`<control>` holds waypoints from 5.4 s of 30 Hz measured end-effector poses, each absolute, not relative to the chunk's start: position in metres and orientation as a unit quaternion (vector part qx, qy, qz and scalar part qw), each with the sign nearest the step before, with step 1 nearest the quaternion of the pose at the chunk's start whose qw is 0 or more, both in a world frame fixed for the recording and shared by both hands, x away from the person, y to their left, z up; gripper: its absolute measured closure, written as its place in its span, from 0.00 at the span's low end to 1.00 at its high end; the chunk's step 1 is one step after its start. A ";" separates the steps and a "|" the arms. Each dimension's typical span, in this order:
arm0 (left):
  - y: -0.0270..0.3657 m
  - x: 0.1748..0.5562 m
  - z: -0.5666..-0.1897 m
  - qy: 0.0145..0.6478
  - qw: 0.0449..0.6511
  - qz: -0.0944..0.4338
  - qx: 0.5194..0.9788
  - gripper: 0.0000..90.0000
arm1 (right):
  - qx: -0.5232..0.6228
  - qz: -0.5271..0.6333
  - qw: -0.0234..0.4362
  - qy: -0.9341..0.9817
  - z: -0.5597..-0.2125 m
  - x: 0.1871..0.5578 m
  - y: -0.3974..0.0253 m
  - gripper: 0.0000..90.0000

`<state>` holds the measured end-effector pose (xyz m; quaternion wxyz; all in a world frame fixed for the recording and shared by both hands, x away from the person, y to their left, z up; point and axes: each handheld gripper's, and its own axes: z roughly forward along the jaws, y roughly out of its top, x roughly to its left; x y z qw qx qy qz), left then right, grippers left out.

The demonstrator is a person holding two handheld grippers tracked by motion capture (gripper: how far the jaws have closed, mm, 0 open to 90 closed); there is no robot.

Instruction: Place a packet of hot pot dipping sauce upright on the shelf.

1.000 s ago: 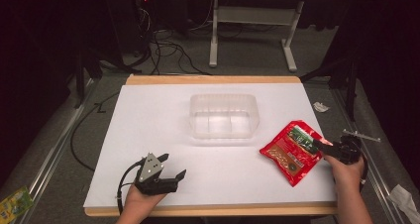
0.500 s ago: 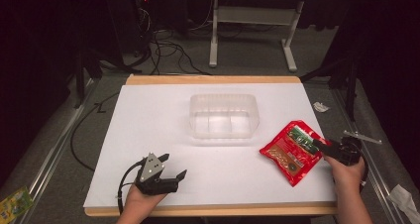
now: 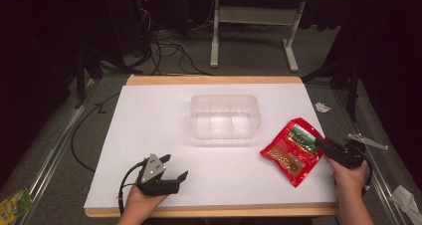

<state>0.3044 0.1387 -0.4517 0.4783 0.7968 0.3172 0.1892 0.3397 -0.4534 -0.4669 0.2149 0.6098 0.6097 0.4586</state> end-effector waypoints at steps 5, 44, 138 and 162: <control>0.138 0.304 -0.452 0.317 0.478 0.189 0.797 0.22 | 0.595 0.459 0.215 0.623 -0.464 0.342 -0.445 0.54; 0.138 0.302 -0.450 0.312 0.484 0.191 0.795 0.22 | 0.579 0.481 0.209 0.625 -0.444 0.326 -0.424 1.00; 0.065 0.309 -0.423 0.273 0.615 0.082 0.735 0.34 | 0.265 0.615 0.189 0.719 -0.354 0.255 -0.218 1.00; 0.068 0.308 -0.428 0.265 0.608 0.098 0.742 1.00 | 0.294 0.600 0.175 0.723 -0.377 0.266 -0.223 0.99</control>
